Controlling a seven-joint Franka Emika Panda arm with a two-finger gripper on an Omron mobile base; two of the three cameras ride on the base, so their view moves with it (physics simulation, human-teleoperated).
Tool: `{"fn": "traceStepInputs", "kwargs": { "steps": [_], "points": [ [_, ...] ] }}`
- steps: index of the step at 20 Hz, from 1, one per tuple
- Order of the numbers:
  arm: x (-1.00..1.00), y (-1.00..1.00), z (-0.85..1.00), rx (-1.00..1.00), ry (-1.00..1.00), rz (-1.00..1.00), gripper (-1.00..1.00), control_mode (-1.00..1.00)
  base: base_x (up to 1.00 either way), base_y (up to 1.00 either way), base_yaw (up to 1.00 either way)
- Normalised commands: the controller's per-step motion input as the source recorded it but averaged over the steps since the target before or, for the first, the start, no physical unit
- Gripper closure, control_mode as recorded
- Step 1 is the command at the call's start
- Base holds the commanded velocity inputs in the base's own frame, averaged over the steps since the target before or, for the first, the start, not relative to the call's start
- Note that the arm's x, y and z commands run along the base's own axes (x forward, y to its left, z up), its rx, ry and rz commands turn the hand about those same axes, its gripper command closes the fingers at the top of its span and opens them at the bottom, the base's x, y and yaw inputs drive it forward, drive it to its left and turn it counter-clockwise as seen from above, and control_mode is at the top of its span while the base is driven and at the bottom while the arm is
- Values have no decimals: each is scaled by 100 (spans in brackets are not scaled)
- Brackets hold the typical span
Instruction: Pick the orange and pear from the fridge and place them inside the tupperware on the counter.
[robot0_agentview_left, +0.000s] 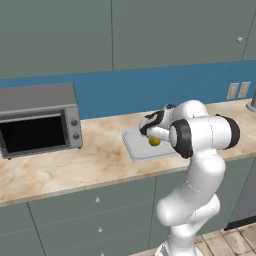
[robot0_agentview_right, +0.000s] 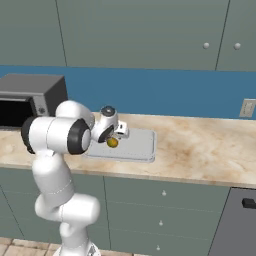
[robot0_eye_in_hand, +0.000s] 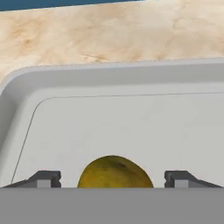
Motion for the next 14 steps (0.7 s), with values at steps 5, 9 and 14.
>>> {"fn": "traceStepInputs", "kwargs": {
  "steps": [5, 9, 14],
  "points": [
    [-36, -8, 77, 0, -3, 0, -100, -100, 0, 0, 0],
    [-92, -9, 99, 0, -2, 0, -100, -100, 0, 0, 0],
    [-100, -6, 100, 0, -4, 0, -100, -100, 0, 0, 0]
  ]
}}
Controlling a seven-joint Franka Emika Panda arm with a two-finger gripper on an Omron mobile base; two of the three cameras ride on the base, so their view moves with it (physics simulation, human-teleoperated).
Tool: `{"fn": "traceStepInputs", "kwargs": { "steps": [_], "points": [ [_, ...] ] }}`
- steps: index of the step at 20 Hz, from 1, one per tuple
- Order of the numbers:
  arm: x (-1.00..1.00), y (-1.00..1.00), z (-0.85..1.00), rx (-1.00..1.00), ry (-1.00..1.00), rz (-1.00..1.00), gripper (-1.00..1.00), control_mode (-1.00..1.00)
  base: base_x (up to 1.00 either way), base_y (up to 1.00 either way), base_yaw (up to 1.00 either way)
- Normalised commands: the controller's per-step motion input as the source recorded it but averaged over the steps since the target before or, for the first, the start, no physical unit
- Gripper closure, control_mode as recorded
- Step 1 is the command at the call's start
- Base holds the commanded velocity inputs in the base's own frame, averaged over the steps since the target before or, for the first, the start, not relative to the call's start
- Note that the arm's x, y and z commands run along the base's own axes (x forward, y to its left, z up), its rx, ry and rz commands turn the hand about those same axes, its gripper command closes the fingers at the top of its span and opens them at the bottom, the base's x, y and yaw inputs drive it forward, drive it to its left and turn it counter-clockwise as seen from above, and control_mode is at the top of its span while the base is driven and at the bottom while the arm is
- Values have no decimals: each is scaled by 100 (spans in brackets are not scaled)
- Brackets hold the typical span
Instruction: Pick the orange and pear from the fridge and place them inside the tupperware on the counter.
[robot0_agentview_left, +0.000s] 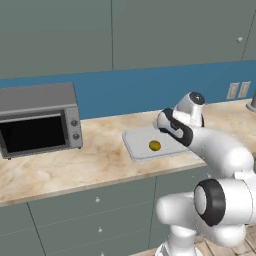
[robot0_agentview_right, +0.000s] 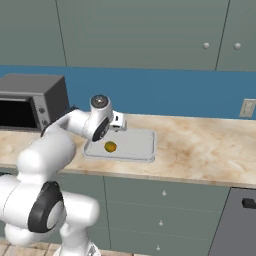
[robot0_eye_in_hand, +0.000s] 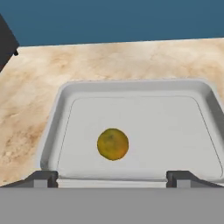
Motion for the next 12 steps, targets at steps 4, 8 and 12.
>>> {"fn": "traceStepInputs", "kwargs": {
  "steps": [4, 8, 12],
  "points": [
    [-100, 0, 100, 0, 2, 0, -100, -100, 0, 0, 0],
    [-99, 0, 100, 0, 13, 0, -100, -100, 0, 0, 0],
    [-100, 0, 71, 0, 9, 0, -100, -100, 0, 0, 0]
  ]
}}
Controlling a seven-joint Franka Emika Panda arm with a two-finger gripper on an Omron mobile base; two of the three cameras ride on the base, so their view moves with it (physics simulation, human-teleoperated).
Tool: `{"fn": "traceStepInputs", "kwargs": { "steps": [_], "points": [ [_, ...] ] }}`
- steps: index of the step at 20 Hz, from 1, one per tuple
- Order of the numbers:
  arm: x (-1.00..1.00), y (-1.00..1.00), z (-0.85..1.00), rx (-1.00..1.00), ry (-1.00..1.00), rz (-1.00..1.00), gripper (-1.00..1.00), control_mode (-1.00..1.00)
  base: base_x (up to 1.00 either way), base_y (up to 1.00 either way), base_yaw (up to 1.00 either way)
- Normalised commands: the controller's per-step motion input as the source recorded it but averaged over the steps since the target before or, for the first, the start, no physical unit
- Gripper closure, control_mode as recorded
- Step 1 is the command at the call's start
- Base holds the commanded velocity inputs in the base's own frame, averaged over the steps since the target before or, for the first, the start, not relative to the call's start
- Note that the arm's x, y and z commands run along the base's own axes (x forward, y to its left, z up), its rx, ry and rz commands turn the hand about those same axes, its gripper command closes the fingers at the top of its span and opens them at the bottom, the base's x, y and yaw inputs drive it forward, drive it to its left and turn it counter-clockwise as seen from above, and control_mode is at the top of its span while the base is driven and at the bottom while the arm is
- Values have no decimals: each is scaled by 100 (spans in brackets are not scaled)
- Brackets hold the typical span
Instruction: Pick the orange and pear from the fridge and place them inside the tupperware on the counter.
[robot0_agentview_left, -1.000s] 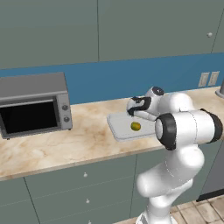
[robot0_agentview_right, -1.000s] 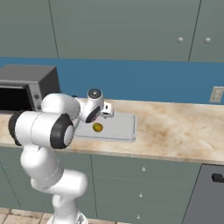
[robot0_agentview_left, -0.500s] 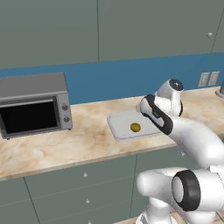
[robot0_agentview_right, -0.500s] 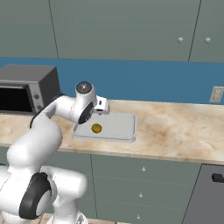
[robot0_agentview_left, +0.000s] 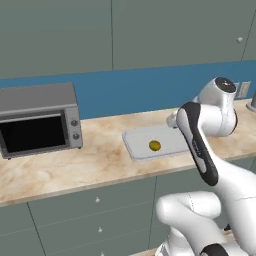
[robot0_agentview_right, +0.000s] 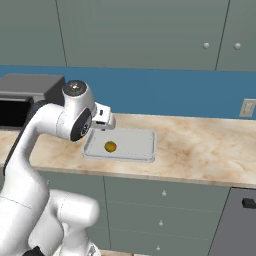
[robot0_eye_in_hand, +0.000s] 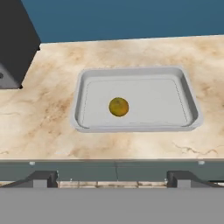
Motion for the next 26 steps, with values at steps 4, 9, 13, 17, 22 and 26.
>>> {"fn": "traceStepInputs", "kwargs": {
  "steps": [4, 9, 13, 17, 22, 26],
  "points": [
    [-100, 1, 50, -1, 3, 0, -100, -100, 0, 0, 0],
    [-100, 14, 4, -4, 0, 0, -100, -100, 0, 0, 0],
    [-100, 6, 12, -2, 0, 0, -100, -100, 0, 0, 0],
    [-100, 0, 19, 0, 0, 0, -100, -100, 0, 0, 0],
    [0, 0, 0, 0, 0, 0, -100, 100, -100, 0, 0],
    [0, 0, 0, 0, 0, 0, -100, 100, -96, 45, 0]
  ]
}}
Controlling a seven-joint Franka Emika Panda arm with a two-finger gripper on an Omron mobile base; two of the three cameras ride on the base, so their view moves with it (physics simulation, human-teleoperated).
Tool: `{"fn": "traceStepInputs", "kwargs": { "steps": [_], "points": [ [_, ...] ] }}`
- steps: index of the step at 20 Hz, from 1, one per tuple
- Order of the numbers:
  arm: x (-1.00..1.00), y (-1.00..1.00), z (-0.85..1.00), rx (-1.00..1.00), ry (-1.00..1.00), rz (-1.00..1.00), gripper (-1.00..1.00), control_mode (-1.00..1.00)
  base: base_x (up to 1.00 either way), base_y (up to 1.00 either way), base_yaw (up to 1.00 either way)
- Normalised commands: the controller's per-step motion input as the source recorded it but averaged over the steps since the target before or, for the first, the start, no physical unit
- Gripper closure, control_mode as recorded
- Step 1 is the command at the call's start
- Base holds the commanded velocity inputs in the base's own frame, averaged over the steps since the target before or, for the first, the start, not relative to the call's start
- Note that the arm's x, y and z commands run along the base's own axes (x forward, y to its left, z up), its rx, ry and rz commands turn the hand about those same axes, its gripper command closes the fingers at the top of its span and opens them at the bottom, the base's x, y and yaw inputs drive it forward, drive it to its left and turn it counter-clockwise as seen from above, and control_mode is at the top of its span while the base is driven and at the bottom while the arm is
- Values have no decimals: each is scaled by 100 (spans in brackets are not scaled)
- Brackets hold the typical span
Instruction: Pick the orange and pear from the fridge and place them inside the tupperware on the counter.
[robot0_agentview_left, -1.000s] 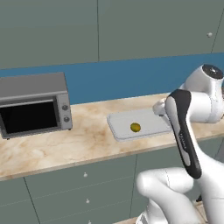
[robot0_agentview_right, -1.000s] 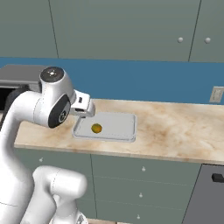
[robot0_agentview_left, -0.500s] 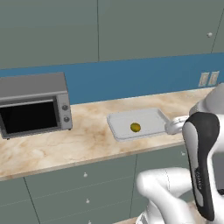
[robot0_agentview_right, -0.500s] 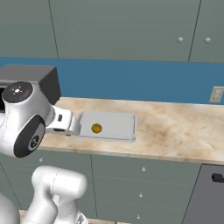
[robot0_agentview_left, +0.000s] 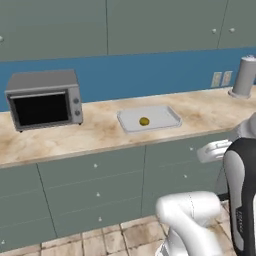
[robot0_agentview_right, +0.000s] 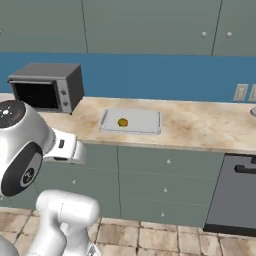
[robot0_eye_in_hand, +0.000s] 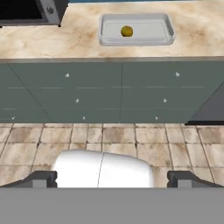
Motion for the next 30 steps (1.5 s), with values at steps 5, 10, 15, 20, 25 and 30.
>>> {"fn": "traceStepInputs", "kwargs": {
  "steps": [5, 10, 15, 20, 25, 30],
  "points": [
    [0, 0, 0, 0, 0, 0, -100, 100, -20, 100, 0],
    [0, 0, 0, 0, 0, 0, -100, 100, -5, 100, 6],
    [0, 0, 0, 0, 0, 0, -100, 100, -52, 100, 5],
    [0, 0, 0, 0, 0, 0, -100, 100, -89, 98, 2],
    [0, 0, 0, 0, 0, 0, -100, 100, -99, 98, 1],
    [0, 0, 0, 0, 0, 0, -100, 100, -62, 100, 0]
  ]
}}
